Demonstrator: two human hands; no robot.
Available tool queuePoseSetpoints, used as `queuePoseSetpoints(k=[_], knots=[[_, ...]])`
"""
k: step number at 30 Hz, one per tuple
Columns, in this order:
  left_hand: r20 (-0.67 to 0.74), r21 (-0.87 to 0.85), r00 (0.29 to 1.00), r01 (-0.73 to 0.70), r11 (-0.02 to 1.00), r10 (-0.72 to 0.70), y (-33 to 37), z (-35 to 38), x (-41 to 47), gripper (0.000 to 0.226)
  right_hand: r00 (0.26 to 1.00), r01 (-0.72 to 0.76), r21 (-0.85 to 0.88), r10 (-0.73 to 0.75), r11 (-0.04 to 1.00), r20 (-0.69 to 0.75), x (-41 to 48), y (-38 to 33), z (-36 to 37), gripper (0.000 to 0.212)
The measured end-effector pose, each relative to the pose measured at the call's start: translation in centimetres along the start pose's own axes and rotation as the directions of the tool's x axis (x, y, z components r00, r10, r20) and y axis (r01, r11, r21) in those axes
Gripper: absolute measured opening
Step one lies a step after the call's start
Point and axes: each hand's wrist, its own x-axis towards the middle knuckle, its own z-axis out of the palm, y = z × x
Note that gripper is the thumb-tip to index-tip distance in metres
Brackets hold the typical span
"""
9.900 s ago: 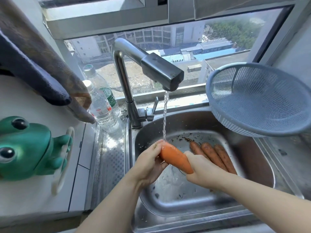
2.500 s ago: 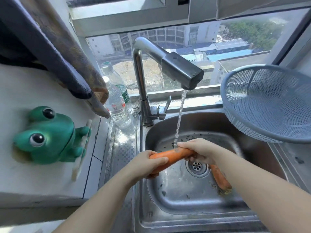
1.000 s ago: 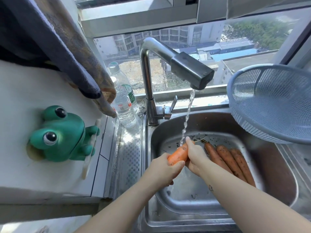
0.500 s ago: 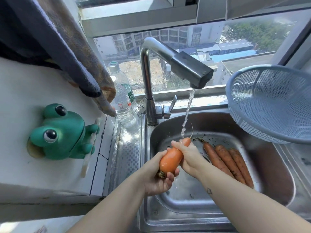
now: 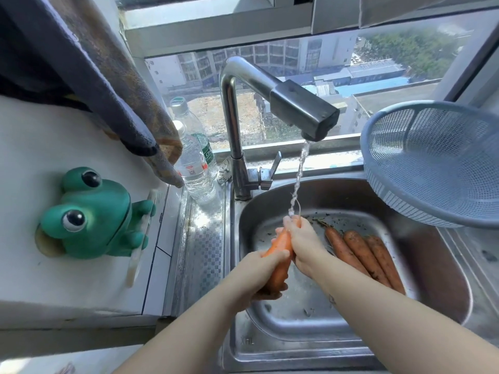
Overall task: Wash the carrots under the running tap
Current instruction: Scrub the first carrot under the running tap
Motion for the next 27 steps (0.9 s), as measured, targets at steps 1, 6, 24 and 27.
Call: queuePoseSetpoints(k=[1, 6, 24, 27], knots=[[-0.004, -0.021, 1.000, 0.014, 1.000, -0.014, 0.1, -0.2, 0.0, 0.026, 0.998, -0.004, 0.035, 0.002, 0.999, 0.070, -0.3, 0.2, -0.2, 0.046], [0.051, -0.026, 0.999, 0.015, 1.000, -0.013, -0.3, -0.8, 0.1, 0.024, 0.983, 0.051, 0.084, -0.065, 0.995, 0.173, -0.8, 0.9, -1.8, 0.086], [0.056, 0.122, 0.991, -0.127, 0.984, 0.121, -0.8, -0.2, 0.3, 0.023, 0.988, 0.143, 0.006, -0.143, 0.990, 0.061, -0.3, -0.4, -1.1, 0.025], [0.046, 0.156, 0.995, -0.099, 0.983, 0.092, -1.0, -0.4, 0.2, 0.027, 0.993, 0.040, 0.096, -0.050, 0.995, 0.109, -0.4, 0.0, -1.5, 0.023]])
